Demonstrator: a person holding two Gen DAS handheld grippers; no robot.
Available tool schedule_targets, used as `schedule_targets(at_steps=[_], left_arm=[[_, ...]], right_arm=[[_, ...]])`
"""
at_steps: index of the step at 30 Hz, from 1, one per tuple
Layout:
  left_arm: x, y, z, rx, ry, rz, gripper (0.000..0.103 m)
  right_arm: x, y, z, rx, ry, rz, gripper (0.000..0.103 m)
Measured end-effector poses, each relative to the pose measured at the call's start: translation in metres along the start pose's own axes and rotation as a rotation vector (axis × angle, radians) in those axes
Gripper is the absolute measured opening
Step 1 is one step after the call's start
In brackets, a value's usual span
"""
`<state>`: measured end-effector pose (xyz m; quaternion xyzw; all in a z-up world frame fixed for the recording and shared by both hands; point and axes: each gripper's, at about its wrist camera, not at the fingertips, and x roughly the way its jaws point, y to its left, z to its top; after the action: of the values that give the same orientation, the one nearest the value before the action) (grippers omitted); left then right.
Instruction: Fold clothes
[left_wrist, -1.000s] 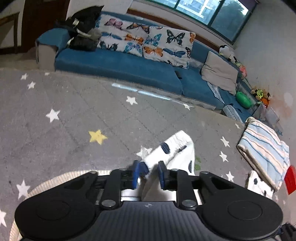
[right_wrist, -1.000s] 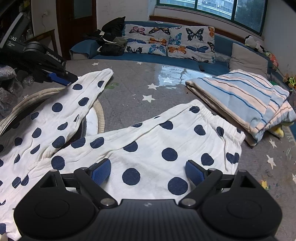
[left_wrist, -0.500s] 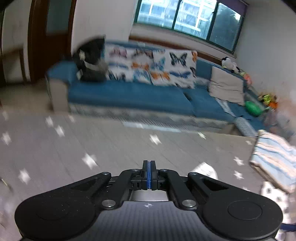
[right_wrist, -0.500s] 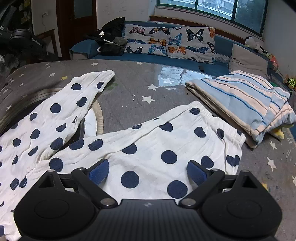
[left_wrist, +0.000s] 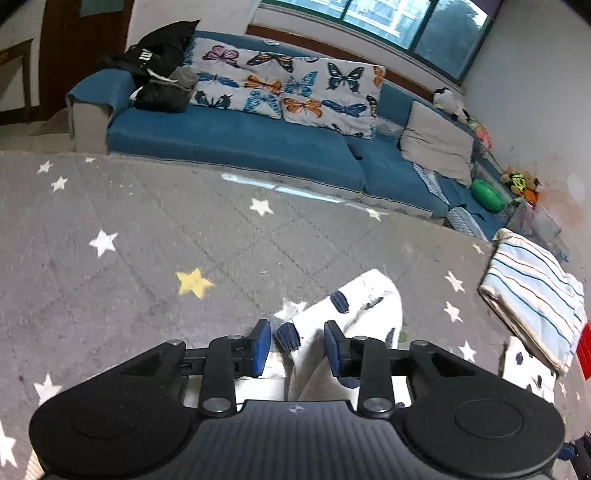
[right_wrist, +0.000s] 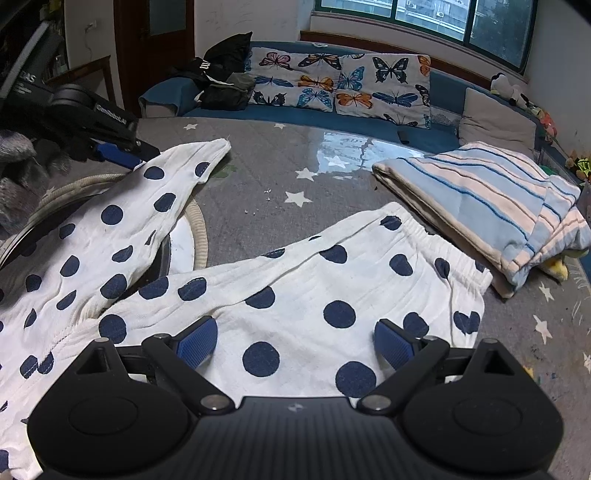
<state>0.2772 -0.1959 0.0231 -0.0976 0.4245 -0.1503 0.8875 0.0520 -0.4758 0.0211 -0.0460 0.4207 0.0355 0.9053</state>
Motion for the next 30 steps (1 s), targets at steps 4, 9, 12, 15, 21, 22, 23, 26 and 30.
schedule_targets(at_steps=[4, 9, 12, 15, 21, 22, 23, 26, 30], left_arm=[[0.003, -0.004, -0.003, 0.029, -0.01, 0.001, 0.019], [-0.008, -0.002, -0.001, 0.071, -0.075, 0.048, 0.009], [-0.025, 0.001, 0.008, 0.122, -0.144, 0.098, 0.009], [-0.033, 0.013, 0.018, 0.153, -0.178, 0.158, 0.009], [-0.034, 0.045, 0.027, 0.206, -0.187, 0.292, 0.009], [-0.031, 0.052, 0.026, 0.209, -0.179, 0.309, 0.009], [-0.029, 0.058, 0.025, 0.213, -0.173, 0.33, 0.009], [-0.027, 0.071, 0.023, 0.226, -0.167, 0.371, 0.009], [-0.034, 0.087, 0.02, 0.128, -0.135, 0.312, 0.015]], right_arm=[[0.0, 0.0, 0.0, 0.001, -0.001, 0.001, 0.095], [0.0, -0.001, -0.001, 0.003, -0.002, 0.002, 0.095], [0.001, -0.001, -0.001, 0.0, -0.003, 0.001, 0.096], [0.001, -0.001, 0.0, -0.001, -0.002, 0.0, 0.096], [0.003, -0.004, 0.001, -0.009, -0.004, 0.009, 0.098], [0.003, -0.005, 0.002, -0.013, -0.004, 0.009, 0.098], [0.004, -0.005, 0.002, -0.015, -0.006, 0.009, 0.098], [0.006, -0.007, 0.004, -0.013, -0.009, 0.009, 0.098], [0.007, -0.01, 0.005, -0.004, -0.009, 0.006, 0.098]])
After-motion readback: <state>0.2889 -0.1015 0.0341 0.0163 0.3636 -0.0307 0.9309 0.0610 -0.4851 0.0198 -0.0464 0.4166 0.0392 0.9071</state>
